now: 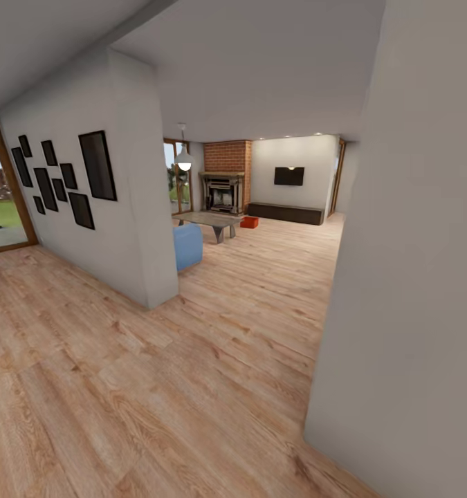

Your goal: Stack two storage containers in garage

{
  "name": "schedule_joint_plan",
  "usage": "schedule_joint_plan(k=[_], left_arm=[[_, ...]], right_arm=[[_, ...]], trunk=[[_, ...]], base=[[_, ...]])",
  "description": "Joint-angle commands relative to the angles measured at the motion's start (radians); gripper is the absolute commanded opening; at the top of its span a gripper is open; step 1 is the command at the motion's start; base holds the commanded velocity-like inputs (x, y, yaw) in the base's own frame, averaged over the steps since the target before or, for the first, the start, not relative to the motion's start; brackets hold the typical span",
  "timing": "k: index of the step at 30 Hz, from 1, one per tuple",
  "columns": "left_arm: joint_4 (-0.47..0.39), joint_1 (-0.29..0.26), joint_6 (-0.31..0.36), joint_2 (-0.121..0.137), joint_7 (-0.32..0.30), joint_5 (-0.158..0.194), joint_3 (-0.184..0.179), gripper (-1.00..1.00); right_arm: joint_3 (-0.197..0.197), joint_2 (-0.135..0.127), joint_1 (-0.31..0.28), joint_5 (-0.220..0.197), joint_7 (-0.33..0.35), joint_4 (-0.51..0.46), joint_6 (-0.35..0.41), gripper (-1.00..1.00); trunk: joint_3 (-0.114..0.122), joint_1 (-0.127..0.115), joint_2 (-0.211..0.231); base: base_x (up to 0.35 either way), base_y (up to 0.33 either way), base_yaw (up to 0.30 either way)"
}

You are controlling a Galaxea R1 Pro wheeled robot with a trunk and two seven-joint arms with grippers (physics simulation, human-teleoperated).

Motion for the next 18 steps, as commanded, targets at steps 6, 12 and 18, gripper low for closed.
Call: schedule_joint_plan(k=[6,12,18], left_arm=[[0.001,-0.001,-0.003,-0.001,-0.002,0.002,0.007,1.00],[0.001,-0.001,-0.003,-0.001,-0.001,0.002,0.007,1.00],[0.001,-0.001,-0.002,-0.001,-0.002,0.002,0.007,1.00]], right_arm=[[0.010,0.000,-0.001,-0.002,-0.001,0.003,0.000,1.00],[0.027,0.000,-0.001,-0.003,0.000,0.003,0.001,1.00],[0.029,0.000,-0.001,-0.003,-0.001,0.003,0.001,1.00]], trunk=[[-0.001,0.001,-0.001],[-0.001,0.001,-0.001],[-0.001,0.001,-0.001]], base=[[0.322,0.000,0.000],[0.322,0.000,0.000],[0.322,0.000,0.000]])
